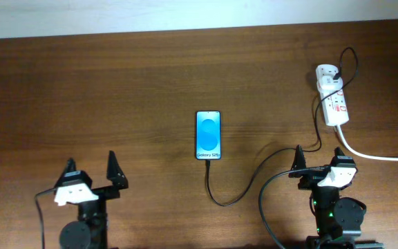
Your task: Plug charger to phone and switch on socket
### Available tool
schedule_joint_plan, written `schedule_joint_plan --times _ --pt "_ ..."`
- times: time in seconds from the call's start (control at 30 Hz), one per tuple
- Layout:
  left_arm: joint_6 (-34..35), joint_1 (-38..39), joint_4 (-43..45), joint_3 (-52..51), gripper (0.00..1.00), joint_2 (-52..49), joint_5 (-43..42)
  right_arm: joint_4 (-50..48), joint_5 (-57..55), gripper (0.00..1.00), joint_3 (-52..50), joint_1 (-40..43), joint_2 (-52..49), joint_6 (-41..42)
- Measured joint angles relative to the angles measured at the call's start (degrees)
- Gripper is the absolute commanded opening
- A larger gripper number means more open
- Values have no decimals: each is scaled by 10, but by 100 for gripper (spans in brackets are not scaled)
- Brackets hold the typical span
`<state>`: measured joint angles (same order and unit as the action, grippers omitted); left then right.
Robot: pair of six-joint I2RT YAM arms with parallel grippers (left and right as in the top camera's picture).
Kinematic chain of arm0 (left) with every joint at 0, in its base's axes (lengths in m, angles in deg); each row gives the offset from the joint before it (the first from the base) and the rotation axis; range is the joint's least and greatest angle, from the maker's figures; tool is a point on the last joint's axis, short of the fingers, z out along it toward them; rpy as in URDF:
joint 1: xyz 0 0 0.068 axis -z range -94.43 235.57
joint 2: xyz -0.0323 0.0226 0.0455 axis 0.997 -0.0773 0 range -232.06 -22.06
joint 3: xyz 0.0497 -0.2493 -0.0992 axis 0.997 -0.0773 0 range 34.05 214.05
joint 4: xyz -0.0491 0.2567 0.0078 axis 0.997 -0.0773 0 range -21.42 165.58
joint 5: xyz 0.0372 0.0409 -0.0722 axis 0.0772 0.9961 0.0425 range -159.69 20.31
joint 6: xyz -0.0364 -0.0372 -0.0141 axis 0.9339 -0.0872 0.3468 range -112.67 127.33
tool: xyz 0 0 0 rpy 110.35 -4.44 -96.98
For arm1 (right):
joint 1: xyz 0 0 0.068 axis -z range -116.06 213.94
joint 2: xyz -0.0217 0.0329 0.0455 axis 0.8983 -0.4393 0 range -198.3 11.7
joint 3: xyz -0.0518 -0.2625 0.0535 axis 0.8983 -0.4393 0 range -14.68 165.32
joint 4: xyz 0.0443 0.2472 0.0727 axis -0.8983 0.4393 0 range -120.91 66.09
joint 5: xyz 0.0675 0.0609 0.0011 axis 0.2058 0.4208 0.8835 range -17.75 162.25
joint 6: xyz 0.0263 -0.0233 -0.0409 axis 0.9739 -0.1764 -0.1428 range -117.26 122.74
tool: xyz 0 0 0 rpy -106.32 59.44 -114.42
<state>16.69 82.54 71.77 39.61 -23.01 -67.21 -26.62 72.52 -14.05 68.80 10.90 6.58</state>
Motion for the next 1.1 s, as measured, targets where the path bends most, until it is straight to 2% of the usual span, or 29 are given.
schedule_joint_plan --times 0.1,0.2,0.4,0.63,0.83,1.1 --pt "-26 0 18 -44 99 0 -6 0 0 98 0 0 0 0" --pt "-77 0 -5 -48 99 0 -7 0 0 98 0 0 0 0" --pt "-125 0 -8 -48 99 1 -10 0 0 99 0 0 0 0" --pt "-131 1 -8 -48 99 1 -10 0 0 99 0 0 0 0" --pt "-131 45 -7 -48 99 1 -12 0 0 98 0 0 0 0" --pt "-131 45 -7 -48 99 1 -12 0 0 98 0 0 0 0"
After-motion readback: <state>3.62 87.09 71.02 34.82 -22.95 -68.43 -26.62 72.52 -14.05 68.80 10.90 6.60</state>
